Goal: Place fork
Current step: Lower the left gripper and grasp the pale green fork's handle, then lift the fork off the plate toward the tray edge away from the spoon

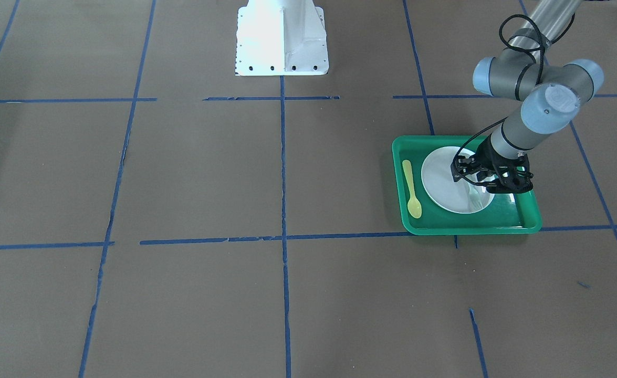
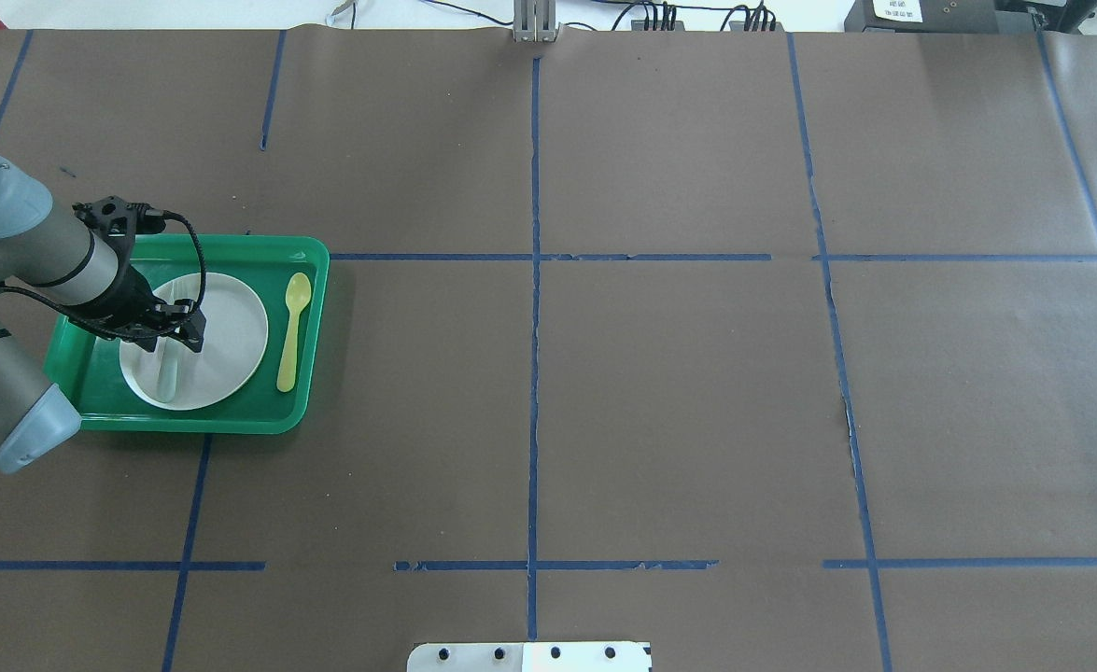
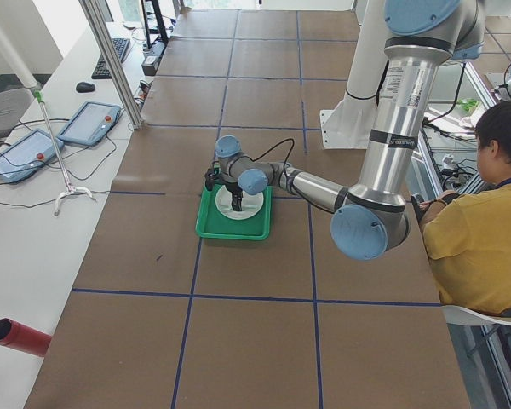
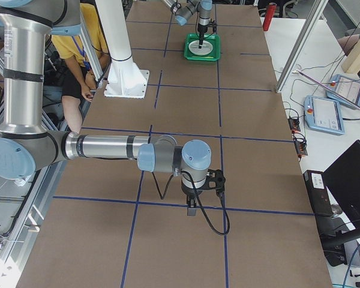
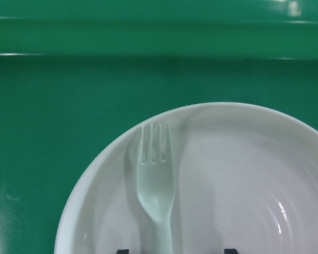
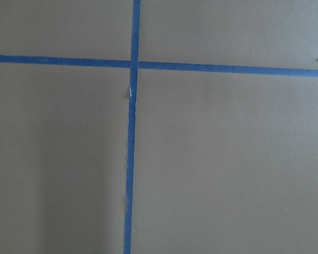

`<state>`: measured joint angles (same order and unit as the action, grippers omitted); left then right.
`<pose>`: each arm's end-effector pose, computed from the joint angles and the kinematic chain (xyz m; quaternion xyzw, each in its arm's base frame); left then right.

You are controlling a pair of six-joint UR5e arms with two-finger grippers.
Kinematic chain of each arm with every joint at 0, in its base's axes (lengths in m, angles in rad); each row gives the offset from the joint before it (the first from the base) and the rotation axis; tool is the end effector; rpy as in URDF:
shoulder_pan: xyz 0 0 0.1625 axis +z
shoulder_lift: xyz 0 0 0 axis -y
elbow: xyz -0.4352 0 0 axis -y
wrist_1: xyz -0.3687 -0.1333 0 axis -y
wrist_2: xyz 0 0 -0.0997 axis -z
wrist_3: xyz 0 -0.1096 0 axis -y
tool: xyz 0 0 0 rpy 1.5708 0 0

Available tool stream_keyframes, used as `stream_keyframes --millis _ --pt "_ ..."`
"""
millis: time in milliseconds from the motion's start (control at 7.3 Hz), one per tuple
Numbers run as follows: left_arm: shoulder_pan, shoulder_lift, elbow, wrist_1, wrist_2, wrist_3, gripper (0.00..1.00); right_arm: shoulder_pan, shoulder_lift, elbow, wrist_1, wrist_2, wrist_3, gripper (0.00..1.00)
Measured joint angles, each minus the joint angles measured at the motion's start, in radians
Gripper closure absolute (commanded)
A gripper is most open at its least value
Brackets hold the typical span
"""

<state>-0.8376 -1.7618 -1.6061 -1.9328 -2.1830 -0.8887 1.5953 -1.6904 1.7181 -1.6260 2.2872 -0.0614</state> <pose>0.3323 -0.4740 0.5263 -0.0186 0.3991 0.0162 0.9166 0.0715 -0.4124 0.6697 0.0022 -0.3508 -0.0125 0.9364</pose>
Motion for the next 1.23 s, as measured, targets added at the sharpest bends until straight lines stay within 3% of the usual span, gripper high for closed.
stream_keyframes --millis 411,548,959,1233 --pt "0.0 0.001 0.0 0.0 0.0 -0.001 0.93 0.0 0.0 0.0 0.0 0.0 0.001 0.0" --pt "0.0 0.002 -0.001 0.0 0.0 -0.002 1.0 0.0 0.0 0.0 0.0 0.0 0.001 0.0" --pt "-0.006 0.009 -0.029 0.002 -0.001 -0.009 1.0 0.0 0.0 0.0 0.0 0.0 0.001 0.0" --pt "-0.041 0.077 -0.114 0.003 -0.005 -0.006 1.0 0.0 0.0 0.0 0.0 0.0 0.0 0.0"
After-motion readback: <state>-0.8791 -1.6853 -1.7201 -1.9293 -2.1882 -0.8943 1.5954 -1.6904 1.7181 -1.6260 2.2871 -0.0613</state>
